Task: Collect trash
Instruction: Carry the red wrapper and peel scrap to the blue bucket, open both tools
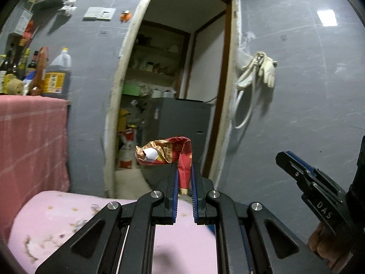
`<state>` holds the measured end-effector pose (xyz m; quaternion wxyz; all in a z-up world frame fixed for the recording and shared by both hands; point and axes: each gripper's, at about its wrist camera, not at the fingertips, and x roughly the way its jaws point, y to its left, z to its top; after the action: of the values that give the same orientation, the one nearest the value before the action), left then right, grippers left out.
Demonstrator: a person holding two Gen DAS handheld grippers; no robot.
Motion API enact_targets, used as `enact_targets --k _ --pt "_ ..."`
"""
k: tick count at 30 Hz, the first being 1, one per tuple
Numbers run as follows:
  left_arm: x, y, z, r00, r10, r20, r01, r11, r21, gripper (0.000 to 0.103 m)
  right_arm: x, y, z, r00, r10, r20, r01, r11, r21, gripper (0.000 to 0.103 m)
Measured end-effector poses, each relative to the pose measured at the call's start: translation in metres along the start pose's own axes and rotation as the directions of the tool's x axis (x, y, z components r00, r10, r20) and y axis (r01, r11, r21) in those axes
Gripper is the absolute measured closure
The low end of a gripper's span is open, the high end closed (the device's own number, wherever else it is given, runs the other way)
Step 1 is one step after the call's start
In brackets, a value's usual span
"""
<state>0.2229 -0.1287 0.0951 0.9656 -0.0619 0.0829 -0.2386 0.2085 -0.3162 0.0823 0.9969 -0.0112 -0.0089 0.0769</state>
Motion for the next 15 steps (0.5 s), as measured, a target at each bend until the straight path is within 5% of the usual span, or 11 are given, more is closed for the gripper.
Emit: enact_targets --k 9,15 --pt "0.047 -0.049 -0.011 0.993 -0.086 -0.079 0.088 0.996 0.02 0.095 -0.008 -0.049 -0.011 0.992 -0.126 -0.03 0.127 0.992 0.023 0.083" --pt "0.085 -0.069 -0.023 0.972 -0.136 -0.189 0.138 0.99 -0.005 0.095 -0.002 -0.076 -0.029 0.982 -0.157 -0.101 0.163 0.985 0.055 0.083"
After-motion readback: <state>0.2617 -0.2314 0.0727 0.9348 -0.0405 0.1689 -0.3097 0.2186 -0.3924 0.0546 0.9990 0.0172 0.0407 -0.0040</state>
